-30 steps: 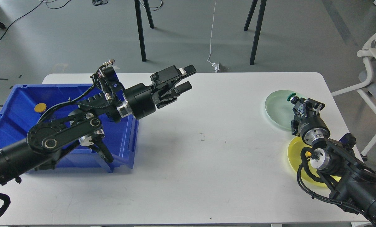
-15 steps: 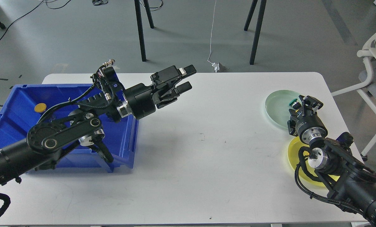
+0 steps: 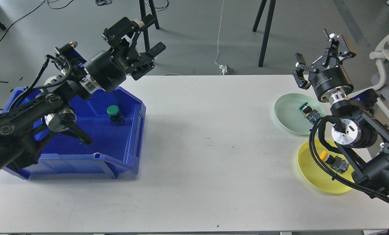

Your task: Pass button and place on color plate

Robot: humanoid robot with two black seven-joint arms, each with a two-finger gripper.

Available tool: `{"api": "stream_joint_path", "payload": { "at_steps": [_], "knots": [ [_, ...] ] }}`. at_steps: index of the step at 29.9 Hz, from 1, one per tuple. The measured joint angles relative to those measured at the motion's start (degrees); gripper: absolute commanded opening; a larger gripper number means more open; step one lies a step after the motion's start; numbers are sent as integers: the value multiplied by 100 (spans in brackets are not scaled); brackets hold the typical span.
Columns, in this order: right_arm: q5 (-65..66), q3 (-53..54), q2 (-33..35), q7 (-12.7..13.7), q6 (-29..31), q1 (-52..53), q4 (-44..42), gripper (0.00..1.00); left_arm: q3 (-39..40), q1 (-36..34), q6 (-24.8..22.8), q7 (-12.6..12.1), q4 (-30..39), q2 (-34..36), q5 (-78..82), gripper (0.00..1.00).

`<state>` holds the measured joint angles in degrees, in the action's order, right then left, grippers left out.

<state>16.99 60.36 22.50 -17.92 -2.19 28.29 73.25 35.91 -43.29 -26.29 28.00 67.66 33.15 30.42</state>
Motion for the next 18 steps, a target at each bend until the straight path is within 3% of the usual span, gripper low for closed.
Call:
{"api": "stream_joint_path", "payload": {
  "at_steps": [4,8,10,18],
  "knots": [
    [11,68,123,-101,855,2,160,99,693,314,-159,0,-149,303,-497,96],
    [16,139,319,-297,2353,-40,-21,99,867,553,-171,0,-398,368,-633,98],
    [16,160,361,-380,2826,-72,-181,99,879,703,-172,0,-440,371,-638,98],
    [1,298,261,-431,3019,-86,-486,99,825,950,-172,0,-448,284,-627,98]
  ]
}}
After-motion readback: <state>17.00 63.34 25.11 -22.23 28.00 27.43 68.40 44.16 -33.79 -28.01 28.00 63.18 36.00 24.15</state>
